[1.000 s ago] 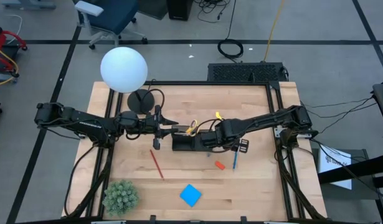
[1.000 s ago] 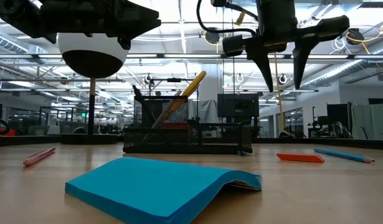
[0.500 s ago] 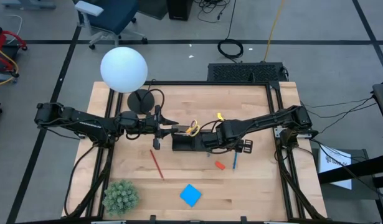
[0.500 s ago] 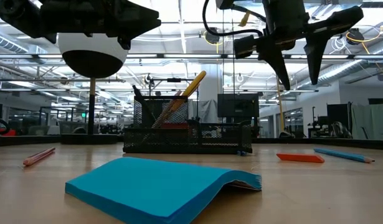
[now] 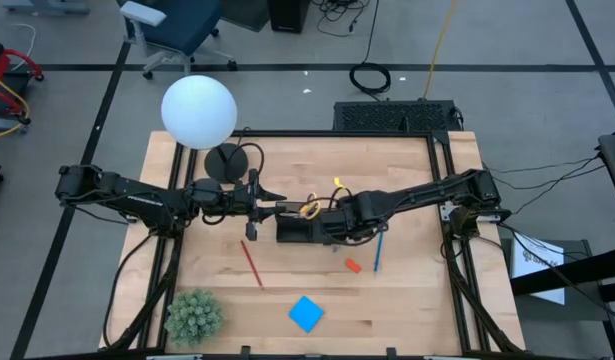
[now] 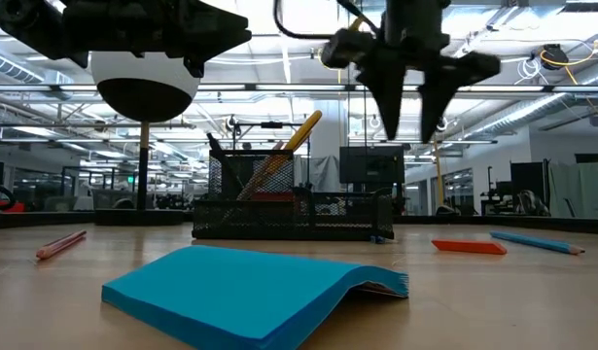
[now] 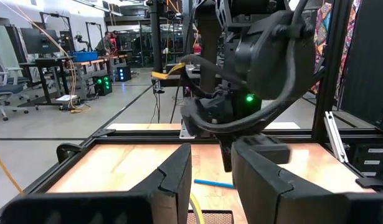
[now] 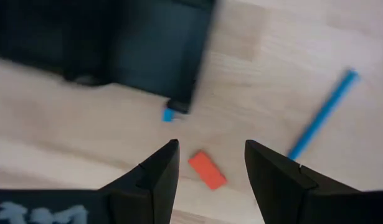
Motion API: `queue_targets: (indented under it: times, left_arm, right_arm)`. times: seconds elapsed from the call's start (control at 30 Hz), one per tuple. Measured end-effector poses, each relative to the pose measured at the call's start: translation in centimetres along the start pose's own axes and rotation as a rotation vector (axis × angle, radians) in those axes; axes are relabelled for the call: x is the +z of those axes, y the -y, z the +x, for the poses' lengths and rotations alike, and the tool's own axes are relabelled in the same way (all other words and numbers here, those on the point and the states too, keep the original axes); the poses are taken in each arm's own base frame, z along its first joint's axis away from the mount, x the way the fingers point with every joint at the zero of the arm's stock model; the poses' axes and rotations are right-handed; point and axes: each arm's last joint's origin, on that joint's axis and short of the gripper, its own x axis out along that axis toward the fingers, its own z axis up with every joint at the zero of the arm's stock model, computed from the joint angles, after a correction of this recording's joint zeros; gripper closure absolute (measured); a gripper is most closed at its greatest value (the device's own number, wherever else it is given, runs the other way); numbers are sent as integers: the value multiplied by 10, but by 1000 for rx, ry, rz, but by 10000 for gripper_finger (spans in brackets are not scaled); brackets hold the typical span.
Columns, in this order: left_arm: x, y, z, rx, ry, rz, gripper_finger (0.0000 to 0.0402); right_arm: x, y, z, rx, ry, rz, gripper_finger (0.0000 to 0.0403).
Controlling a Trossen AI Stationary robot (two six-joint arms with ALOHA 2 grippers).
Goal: Pick and place office supplies into organizer
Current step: Put the blue pencil into the desk organizer
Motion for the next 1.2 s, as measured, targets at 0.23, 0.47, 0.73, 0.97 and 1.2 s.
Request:
queue_targets:
  times: [0.23,0.47,0.73,0.97,1.2]
  left_arm:
    - [0,0,0,0,0,0,289]
    - [0,0,0,0,0,0,289]
    - [0,0,0,0,0,0,289]
    - [0,0,0,0,0,0,289]
    - [0,0,0,0,0,0,289]
  right_arm:
    - [6,-24,-3,249,38,-75,232]
    - [10,-55,-18,608,108,-107,232]
    - [22,-76,-38,906,218,-158,232]
    - [21,-80,-45,996,202,-152,232]
    - [16,-70,-31,840,35,-138,232]
